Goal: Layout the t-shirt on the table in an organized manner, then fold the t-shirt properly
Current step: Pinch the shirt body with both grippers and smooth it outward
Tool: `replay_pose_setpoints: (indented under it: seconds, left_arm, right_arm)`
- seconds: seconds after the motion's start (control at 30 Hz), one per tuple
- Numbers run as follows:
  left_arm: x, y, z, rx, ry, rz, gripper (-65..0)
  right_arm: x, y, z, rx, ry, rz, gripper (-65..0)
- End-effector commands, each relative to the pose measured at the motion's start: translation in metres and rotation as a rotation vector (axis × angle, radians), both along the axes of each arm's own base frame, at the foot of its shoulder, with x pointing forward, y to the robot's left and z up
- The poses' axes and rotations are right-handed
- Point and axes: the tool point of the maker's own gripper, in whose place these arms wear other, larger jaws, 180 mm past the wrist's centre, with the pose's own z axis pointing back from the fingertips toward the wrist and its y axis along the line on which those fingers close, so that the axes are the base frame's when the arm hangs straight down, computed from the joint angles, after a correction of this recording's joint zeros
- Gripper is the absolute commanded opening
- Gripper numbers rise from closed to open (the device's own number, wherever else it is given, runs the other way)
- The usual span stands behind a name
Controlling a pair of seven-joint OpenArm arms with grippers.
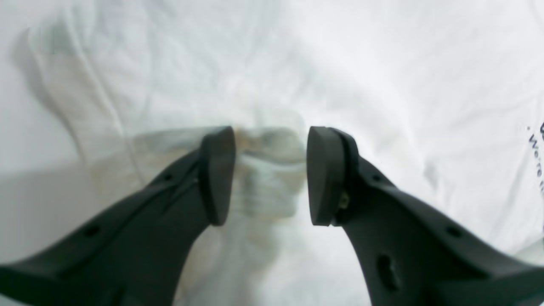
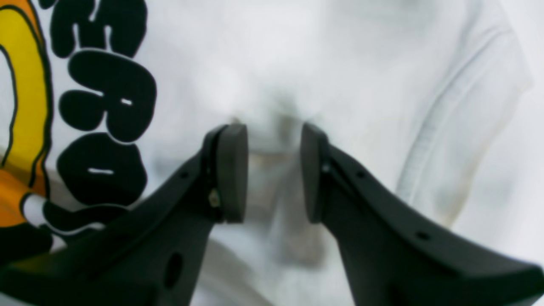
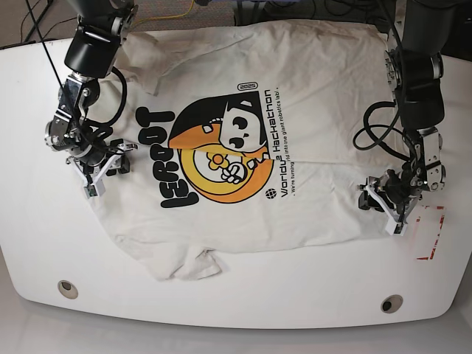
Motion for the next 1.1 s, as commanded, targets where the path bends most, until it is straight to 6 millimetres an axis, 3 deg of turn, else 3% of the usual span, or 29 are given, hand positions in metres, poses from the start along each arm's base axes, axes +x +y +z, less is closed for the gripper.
replay_pose_setpoints:
  seconds: [0.0, 0.23, 0.37, 0.47, 0.6, 0.8, 1.07]
  left_arm:
    - [0.016, 0.008, 0.032, 0.038, -0.064, -0.007, -38.8]
    - [0.006, 0.026, 0.064, 0.112, -0.124, 0.016, -38.8]
    - [-0.008, 0.030, 0.081, 0.192, -0.125, 0.001, -38.8]
    - [-0.029, 0.028, 0.081, 0.256, -0.095, -0.021, -38.8]
    - [-0.056, 0.007, 0.082, 0.289, -0.096, -0.058, -38.8]
    - [-0.103, -0.015, 0.062, 0.294, -0.051, -0.096, -38.8]
    - [-0.136, -0.027, 0.014, 0.228, 0.082, -0.099, -38.8]
  right_arm:
    - [0.020, -0.006, 0.039, -0.032, -0.117, 0.011, -45.2]
    - [0.006, -0.008, 0.055, -0.122, -0.101, 0.036, -45.0]
    - [-0.007, 0.007, 0.061, -0.138, -0.110, 0.055, -45.0]
    - [-0.021, 0.011, 0.060, -0.155, -0.103, 0.065, -45.0]
    - [-0.037, 0.018, 0.053, -0.156, -0.083, 0.074, -45.0]
    - [-0.057, 0.026, 0.035, -0.131, -0.036, 0.077, -45.2]
    - [-0.063, 0.030, 0.010, -0.065, -0.008, 0.062, -45.3]
